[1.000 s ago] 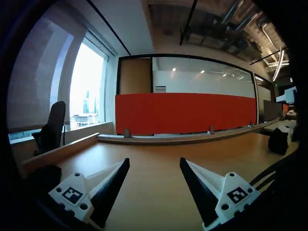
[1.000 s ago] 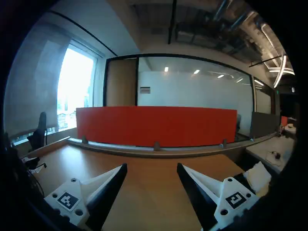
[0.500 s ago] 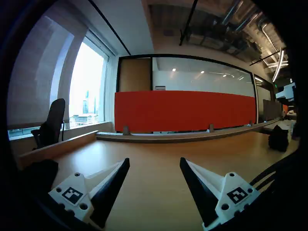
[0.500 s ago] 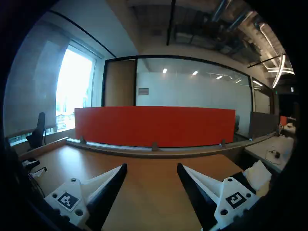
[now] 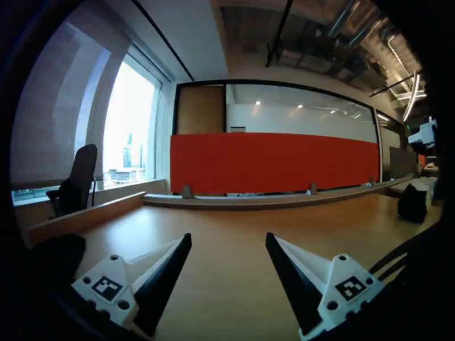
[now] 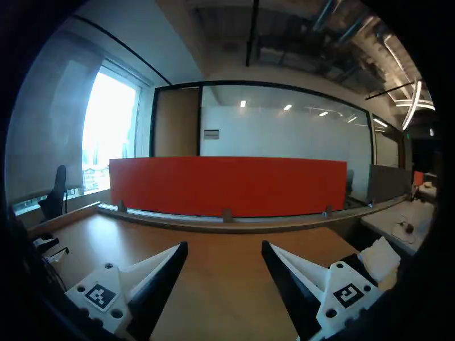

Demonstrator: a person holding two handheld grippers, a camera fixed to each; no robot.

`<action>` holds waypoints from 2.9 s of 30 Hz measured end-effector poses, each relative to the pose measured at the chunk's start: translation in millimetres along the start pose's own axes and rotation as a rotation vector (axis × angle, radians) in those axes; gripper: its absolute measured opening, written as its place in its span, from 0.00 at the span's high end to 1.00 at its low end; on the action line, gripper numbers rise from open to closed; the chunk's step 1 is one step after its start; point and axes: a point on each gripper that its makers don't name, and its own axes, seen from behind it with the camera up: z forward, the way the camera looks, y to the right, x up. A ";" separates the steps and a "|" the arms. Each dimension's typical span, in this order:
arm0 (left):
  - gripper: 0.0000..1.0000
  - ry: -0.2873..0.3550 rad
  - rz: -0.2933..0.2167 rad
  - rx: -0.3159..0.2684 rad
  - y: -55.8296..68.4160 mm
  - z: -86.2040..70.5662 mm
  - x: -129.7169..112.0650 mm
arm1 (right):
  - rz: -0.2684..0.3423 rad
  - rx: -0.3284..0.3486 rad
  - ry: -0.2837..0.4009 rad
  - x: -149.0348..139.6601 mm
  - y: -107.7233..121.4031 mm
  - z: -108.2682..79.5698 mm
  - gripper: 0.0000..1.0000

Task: Fold towel

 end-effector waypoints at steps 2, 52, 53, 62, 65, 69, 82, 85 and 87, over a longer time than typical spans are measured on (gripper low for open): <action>0.03 0.000 0.000 -0.001 0.3 0.1 -0.4 | 0.000 0.000 -0.001 -0.1 0.4 -0.1 0.00; 0.03 0.000 0.003 -0.001 2.5 0.2 -3.9 | 0.059 -0.087 0.093 -84.0 84.9 5.6 0.00; 0.03 0.000 0.003 -0.001 2.5 0.2 -3.8 | 0.059 -0.085 0.095 -86.7 84.0 5.9 0.00; 0.03 0.000 0.002 -0.001 2.0 0.3 -3.9 | 0.033 -0.063 0.086 -110.0 77.9 7.4 0.00; 0.03 0.000 0.003 -0.001 1.7 0.5 -3.8 | 0.027 -0.059 0.086 -114.0 76.5 8.0 0.00; 0.03 0.000 0.003 -0.001 1.9 0.4 -3.7 | 0.030 -0.058 0.088 -118.2 76.3 9.2 0.00; 0.03 0.000 0.003 -0.001 2.7 0.6 -3.9 | 0.026 -0.053 0.081 -127.3 72.7 6.5 0.00; 0.03 0.000 0.002 -0.001 2.7 0.6 -4.0 | 0.021 -0.054 0.082 -129.2 72.4 6.7 0.00; 0.03 0.000 0.003 -0.001 2.5 0.6 -4.1 | 0.017 -0.055 0.085 -129.0 71.5 7.0 0.00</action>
